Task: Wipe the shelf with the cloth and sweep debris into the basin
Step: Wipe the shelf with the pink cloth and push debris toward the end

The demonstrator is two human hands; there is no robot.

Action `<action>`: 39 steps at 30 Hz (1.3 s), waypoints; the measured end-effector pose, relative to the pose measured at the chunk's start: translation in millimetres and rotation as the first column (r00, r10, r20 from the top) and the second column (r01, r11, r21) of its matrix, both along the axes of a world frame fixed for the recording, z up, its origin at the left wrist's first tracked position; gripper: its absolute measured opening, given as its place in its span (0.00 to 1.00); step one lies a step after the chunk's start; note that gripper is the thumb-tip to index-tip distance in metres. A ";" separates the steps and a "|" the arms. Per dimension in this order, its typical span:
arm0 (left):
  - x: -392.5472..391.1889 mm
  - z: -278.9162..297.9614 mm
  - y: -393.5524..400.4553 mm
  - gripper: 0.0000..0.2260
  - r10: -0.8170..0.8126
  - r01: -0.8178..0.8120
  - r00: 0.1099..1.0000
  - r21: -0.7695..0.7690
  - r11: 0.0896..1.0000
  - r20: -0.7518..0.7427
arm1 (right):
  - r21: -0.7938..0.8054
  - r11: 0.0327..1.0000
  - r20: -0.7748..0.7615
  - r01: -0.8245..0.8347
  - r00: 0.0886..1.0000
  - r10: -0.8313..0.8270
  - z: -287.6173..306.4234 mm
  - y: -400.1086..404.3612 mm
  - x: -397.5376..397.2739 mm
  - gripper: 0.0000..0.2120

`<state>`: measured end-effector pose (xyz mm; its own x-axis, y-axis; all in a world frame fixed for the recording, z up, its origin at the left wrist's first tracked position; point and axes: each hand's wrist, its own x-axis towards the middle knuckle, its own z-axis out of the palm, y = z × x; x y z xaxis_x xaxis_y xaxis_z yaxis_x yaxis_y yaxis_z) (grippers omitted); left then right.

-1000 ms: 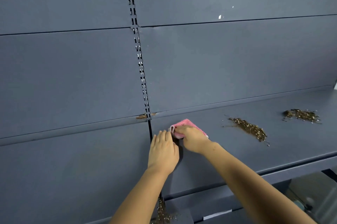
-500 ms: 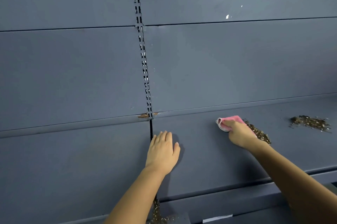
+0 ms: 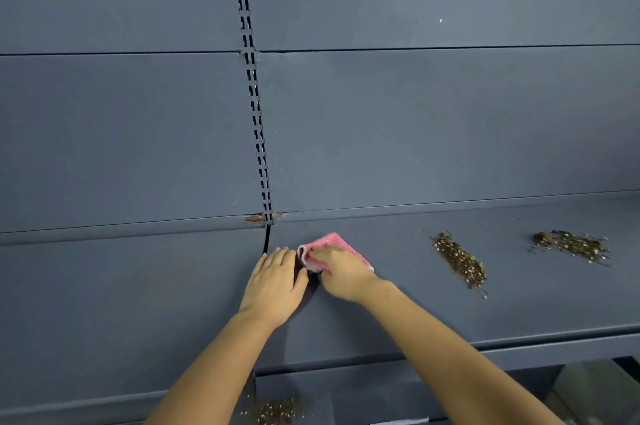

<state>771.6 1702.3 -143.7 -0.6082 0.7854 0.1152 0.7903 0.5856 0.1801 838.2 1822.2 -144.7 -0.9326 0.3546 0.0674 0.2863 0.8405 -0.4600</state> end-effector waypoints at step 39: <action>13.9 2.0 67.9 0.17 -0.196 0.189 0.979 0.101 0.977 0.061 | -0.002 0.935 -0.036 0.354 0.935 -0.354 6.7 6.8 106.2 0.14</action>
